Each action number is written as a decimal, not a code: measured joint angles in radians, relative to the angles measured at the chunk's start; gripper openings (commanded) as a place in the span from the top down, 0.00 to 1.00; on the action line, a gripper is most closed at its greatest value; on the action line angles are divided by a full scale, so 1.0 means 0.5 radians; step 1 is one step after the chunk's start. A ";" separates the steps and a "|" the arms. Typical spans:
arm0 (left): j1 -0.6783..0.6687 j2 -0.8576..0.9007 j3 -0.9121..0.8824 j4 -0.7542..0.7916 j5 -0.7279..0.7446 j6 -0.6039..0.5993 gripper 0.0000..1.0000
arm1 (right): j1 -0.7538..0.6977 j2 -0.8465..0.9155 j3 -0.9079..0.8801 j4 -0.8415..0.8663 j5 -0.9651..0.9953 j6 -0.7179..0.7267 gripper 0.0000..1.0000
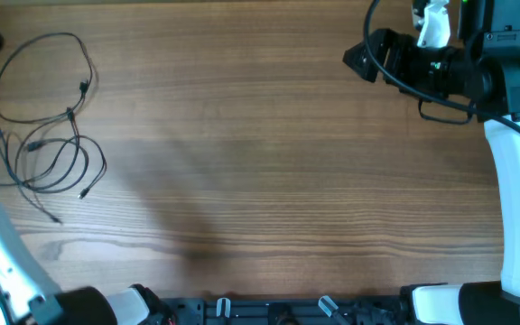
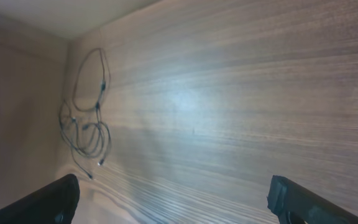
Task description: Untangle cables
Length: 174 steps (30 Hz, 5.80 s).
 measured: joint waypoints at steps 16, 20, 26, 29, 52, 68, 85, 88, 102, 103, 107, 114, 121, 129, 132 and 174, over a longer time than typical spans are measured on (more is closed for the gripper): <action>-1.156 -0.383 -0.001 -0.777 0.099 -0.191 0.00 | 0.225 -0.427 -0.003 -0.458 0.515 -0.220 0.00; -1.293 -0.383 -0.001 -0.875 0.099 -0.192 0.00 | 0.236 -0.476 -0.003 -0.532 0.590 -0.242 0.01; -1.350 -0.382 -0.001 -1.034 0.099 -0.192 0.00 | 0.235 -0.476 -0.003 -0.661 0.658 -0.271 0.00; -1.350 -0.383 -0.001 -1.046 0.099 -0.192 0.00 | 0.235 -0.476 -0.003 -0.671 0.696 -0.272 0.00; -1.350 -0.383 -0.001 -1.047 0.099 -0.193 0.00 | 0.235 -1.044 -0.003 -0.578 0.536 0.022 0.00; -1.350 -0.383 -0.001 -1.052 0.099 -0.193 0.00 | 0.234 -1.453 -0.951 0.629 0.762 -0.198 0.00; -1.350 -0.382 -0.001 -1.054 0.099 -0.207 0.00 | 0.066 -2.928 -3.128 2.382 0.761 -0.742 0.00; -1.350 -0.382 -0.001 -1.052 0.099 -0.207 0.00 | 0.066 -3.034 -3.333 2.470 0.763 -0.753 0.00; -1.350 -0.382 -0.001 -1.052 0.098 -0.207 0.00 | 0.066 -3.047 -3.601 2.345 0.786 -0.795 0.00; -1.350 -0.382 -0.001 -1.052 0.098 -0.207 0.01 | 0.066 -3.047 -3.601 2.345 0.786 -0.795 0.00; -1.350 -0.382 -0.001 -1.052 0.099 -0.207 0.00 | 0.066 -3.047 -3.601 2.345 0.787 -0.795 0.00; -1.350 -0.382 -0.001 -1.052 0.098 -0.207 0.00 | 0.066 -3.047 -3.601 2.345 0.793 -0.795 0.00; -1.350 -0.382 -0.001 -1.118 0.072 -0.207 0.00 | 0.066 -3.047 -3.601 2.345 0.793 -0.795 0.00; -1.355 -0.469 -0.011 -1.038 -0.171 -0.207 0.00 | 0.066 -3.047 -3.601 2.345 0.793 -0.795 0.00; -1.355 -0.719 -0.137 -0.764 -0.250 -0.207 0.00 | 0.066 -3.047 -3.601 2.345 0.793 -0.795 0.00; -1.285 -2.907 -3.175 1.089 -0.427 0.381 0.00 | 0.066 -3.050 -3.601 2.345 0.794 -0.817 0.00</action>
